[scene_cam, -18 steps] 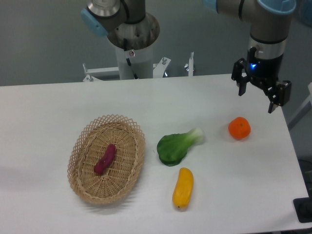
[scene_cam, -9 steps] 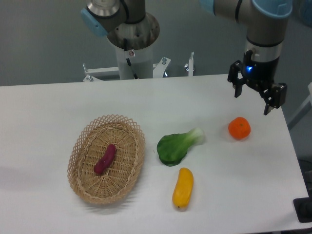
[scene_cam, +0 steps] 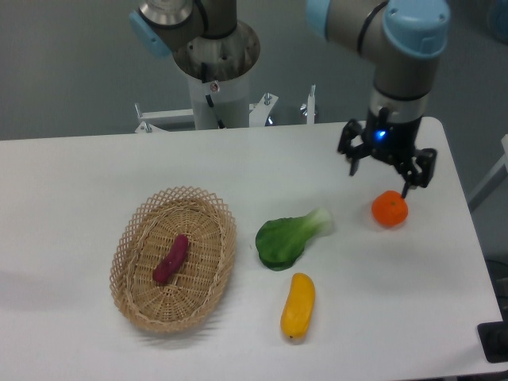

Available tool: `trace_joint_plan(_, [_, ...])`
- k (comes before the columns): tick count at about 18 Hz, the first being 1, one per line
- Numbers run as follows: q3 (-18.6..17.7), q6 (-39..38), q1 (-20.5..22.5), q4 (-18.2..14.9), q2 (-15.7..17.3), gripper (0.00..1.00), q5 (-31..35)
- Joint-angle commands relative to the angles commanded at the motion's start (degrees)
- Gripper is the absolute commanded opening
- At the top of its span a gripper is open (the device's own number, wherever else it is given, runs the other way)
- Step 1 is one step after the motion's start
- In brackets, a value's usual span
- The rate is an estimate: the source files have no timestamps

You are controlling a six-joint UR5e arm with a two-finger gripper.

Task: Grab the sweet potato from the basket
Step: 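Move the open gripper over the wicker basket above the purple sweet potato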

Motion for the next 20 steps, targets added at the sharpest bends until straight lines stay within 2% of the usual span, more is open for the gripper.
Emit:
trace_joint_plan(5, [-3.25,-6.69,-7.46,2.89,-0.17,1.00,-0.35])
trace_joint_plan(6, [-4.65,-7.83,-9.13,4.21,-0.18,1.00,-0.44])
trace_joint_plan(8, [-7.47,-8.29,-12.74,9.30,-0.87,1.00,-0.88])
trace_joint_plan(11, [-9.50,-8.81,-17.48,13.09,-2.63,1.00,-0.97])
trace_joint_plan(17, [-11.34,-11.97,-24.08,14.94,-7.46,1.00,-0.79])
trace_joint_plan(20, [-12.22,-13.03,-26.11,15.03,-8.35,1.00,-0.79])
